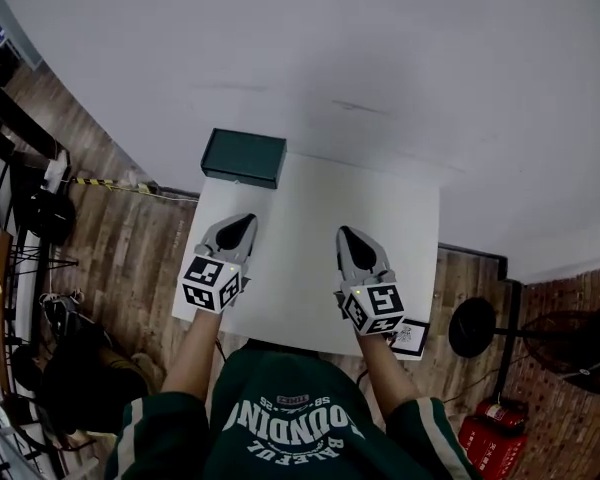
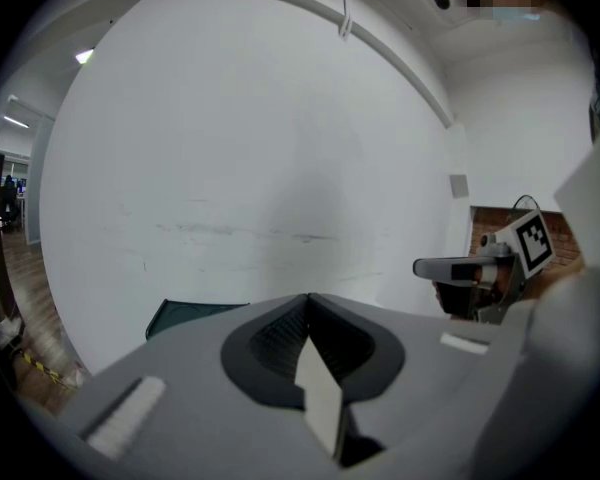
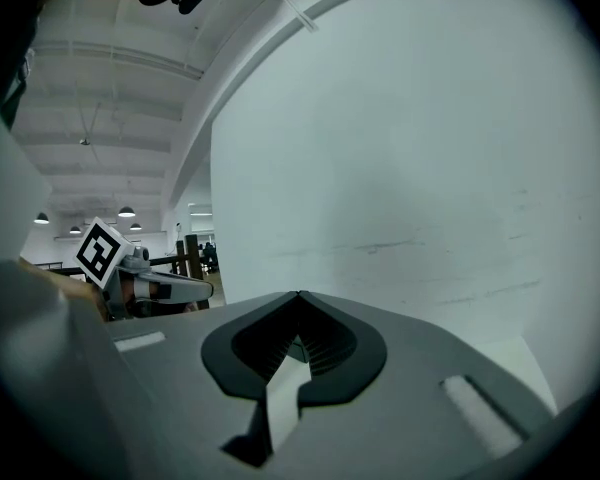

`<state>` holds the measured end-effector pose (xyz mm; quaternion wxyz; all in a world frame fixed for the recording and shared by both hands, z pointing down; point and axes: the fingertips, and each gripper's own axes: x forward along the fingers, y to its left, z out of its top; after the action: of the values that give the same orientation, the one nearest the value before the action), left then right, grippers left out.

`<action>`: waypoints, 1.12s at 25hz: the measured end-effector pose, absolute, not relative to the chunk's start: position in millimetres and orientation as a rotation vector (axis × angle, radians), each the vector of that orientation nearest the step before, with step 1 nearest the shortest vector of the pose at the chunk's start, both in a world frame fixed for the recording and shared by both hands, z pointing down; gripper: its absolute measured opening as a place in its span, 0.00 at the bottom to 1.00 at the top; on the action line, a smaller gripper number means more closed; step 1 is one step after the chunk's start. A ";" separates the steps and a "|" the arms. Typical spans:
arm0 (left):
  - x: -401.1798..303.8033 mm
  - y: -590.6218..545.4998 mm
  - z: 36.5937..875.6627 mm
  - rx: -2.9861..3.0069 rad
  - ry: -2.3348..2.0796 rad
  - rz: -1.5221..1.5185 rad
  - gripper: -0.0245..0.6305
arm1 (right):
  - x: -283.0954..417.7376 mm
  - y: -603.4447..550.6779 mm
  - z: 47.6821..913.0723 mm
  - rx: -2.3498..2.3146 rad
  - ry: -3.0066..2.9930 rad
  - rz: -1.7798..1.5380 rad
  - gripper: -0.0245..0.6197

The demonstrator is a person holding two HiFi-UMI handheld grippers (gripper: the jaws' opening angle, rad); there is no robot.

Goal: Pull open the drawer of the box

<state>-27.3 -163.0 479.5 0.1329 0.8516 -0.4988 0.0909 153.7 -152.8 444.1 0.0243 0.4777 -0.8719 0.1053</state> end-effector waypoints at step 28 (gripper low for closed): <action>-108.3 -256.2 618.2 2.197 -1.458 0.420 0.22 | 108.7 -203.2 531.8 1.405 -2.524 0.536 0.04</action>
<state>-108.3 -256.2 618.2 0.2338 0.8001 -0.5309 0.1530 108.7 -203.2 531.8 0.1015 0.4758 -0.8546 0.1815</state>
